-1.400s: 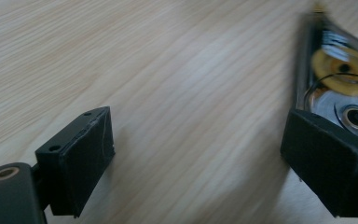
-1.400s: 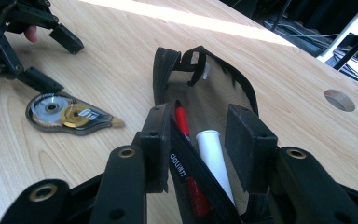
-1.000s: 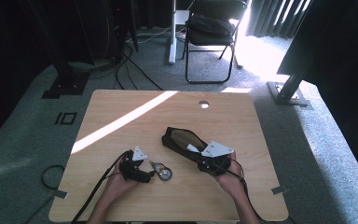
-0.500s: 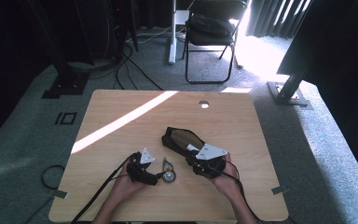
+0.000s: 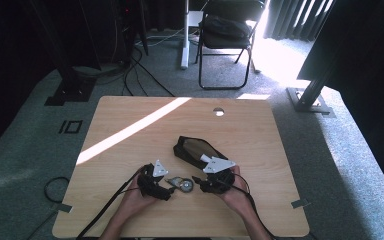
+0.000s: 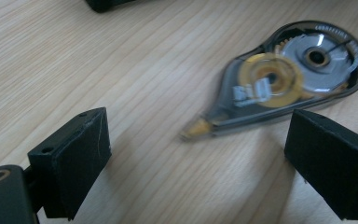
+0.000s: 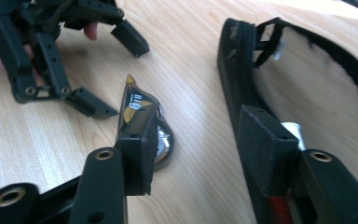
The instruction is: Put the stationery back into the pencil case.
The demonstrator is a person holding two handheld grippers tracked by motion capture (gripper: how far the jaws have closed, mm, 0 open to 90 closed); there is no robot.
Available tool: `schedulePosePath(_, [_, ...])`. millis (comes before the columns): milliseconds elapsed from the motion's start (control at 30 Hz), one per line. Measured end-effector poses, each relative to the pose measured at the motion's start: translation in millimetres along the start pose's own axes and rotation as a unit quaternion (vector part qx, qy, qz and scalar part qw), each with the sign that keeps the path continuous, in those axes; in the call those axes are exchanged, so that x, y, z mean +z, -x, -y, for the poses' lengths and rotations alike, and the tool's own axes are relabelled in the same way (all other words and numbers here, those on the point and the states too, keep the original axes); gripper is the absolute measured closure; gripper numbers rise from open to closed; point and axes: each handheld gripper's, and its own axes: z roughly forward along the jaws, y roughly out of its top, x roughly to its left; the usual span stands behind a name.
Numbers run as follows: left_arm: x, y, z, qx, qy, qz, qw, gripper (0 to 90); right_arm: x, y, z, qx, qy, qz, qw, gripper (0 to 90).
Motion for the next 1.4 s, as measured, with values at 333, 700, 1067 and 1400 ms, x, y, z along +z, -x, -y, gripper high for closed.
schedulePosePath(333, [-4.7,-15.8,8.3,-0.022,0.004,-0.006,0.9997,7.3,15.3,-8.7,0.1,-0.004,-0.009,-0.015,0.9998,41.9])
schedulePosePath(700, [-7.7,-29.9,15.1,-0.042,0.006,-0.021,0.9989,3.1,32.7,-18.6,0.3,-0.010,-0.025,-0.031,0.9992,40.8])
schedulePosePath(1067, [-9.4,-38.9,19.2,-0.064,0.011,-0.041,0.9970,2.0,45.2,-21.4,0.1,0.003,-0.039,-0.032,0.9987,29.6])
schedulePosePath(1400, [-8.7,-40.3,20.3,-0.067,0.018,-0.043,0.9967,2.0,53.3,-25.5,1.1,0.003,-0.048,-0.037,0.9982,27.0])
